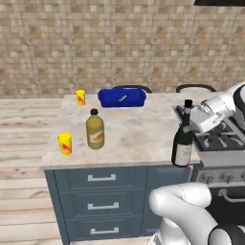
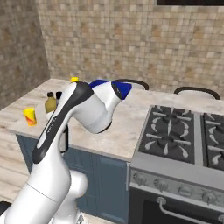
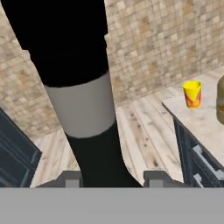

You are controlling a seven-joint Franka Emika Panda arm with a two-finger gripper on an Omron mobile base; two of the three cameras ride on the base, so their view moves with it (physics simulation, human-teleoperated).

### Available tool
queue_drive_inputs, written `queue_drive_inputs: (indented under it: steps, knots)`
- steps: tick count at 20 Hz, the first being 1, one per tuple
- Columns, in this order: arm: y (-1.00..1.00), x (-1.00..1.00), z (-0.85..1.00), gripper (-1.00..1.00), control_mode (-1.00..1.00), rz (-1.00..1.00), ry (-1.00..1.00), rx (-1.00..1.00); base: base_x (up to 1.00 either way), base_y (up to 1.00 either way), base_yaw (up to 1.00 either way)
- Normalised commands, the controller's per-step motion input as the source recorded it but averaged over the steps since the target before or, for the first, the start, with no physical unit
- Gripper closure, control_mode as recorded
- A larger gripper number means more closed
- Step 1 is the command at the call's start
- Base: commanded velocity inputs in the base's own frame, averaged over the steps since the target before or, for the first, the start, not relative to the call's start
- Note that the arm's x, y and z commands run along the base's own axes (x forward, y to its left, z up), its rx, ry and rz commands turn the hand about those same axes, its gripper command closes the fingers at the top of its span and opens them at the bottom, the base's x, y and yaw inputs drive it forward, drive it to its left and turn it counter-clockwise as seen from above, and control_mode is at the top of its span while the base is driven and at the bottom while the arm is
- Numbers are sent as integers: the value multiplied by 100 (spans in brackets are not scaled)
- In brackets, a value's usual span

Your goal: Place the drinks on the dining counter in a tight cluster.

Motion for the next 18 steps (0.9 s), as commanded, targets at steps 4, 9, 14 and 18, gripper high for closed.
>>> queue_drive_inputs:
  steps: [4, 9, 14, 18]
  knots:
    - [0, 0, 0, 100, 100, 0, 0, 0, 62, 64, -28]
    - [0, 0, 0, 100, 100, 0, 0, 0, 13, 54, -21]
    - [0, 0, 0, 100, 100, 0, 0, 0, 25, 34, -11]
    - [0, 0, 0, 100, 100, 0, 0, 0, 93, 7, -3]
